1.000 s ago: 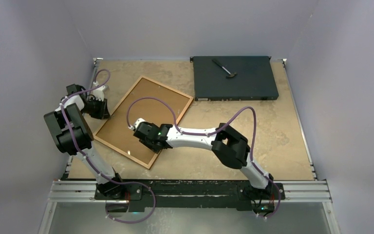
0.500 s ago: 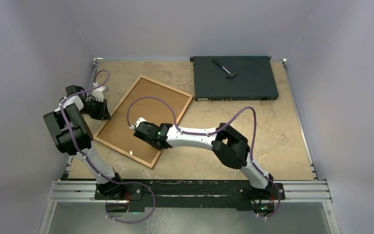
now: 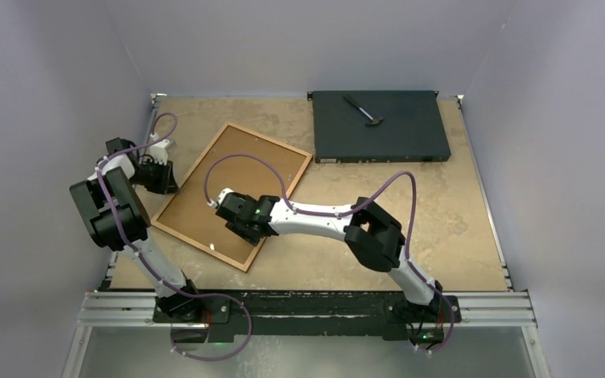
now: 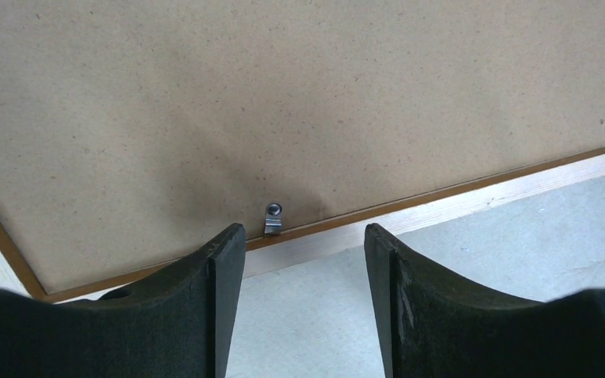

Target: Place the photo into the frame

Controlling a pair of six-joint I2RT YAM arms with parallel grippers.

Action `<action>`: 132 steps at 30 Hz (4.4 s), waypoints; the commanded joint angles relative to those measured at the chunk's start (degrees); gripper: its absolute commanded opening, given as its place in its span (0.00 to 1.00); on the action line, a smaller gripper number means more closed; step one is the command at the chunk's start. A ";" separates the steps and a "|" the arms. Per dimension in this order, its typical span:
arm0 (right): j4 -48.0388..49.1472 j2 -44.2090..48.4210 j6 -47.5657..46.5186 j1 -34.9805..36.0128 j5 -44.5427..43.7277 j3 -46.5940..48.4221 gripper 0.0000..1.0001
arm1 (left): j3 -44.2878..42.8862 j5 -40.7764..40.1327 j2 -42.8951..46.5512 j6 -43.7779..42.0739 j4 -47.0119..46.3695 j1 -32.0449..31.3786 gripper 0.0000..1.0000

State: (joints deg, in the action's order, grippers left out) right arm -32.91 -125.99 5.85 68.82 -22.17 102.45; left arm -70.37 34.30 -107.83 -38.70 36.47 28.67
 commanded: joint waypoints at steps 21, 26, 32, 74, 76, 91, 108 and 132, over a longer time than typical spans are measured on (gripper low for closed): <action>7.42 -4.88 5.39 -24.70 10.92 24.04 0.78 | -15.21 8.14 -5.20 7.35 7.15 1.17 0.50; 7.10 -10.91 4.50 -26.80 9.68 29.71 0.77 | -18.58 6.80 -8.39 12.45 3.18 -2.84 0.60; 8.90 -12.79 3.61 -27.24 9.18 27.55 0.70 | -19.38 4.92 -11.73 15.04 -0.72 -6.09 0.59; 14.57 -2.72 3.11 -27.24 3.57 4.51 0.64 | -8.80 0.59 -10.98 11.90 -5.46 -7.04 0.40; 15.26 -2.32 3.88 -27.24 4.83 4.31 0.65 | -8.67 0.71 -10.84 11.91 -5.50 -7.05 0.39; 19.54 -2.39 7.67 -27.31 4.60 1.36 0.65 | -8.14 0.69 -10.38 11.75 -5.36 -7.00 0.36; 20.25 -1.25 7.93 -27.77 3.49 -1.69 0.47 | -8.22 0.71 -10.21 11.47 -4.83 -6.85 0.33; 23.17 0.09 13.23 -28.03 4.61 -3.43 0.63 | -8.03 1.38 -10.09 11.18 -4.21 -6.60 0.29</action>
State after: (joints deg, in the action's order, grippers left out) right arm -11.46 -129.03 16.32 40.97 -17.69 99.92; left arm -80.71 38.39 -117.95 -26.04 28.12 21.74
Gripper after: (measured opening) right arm 0.644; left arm 0.300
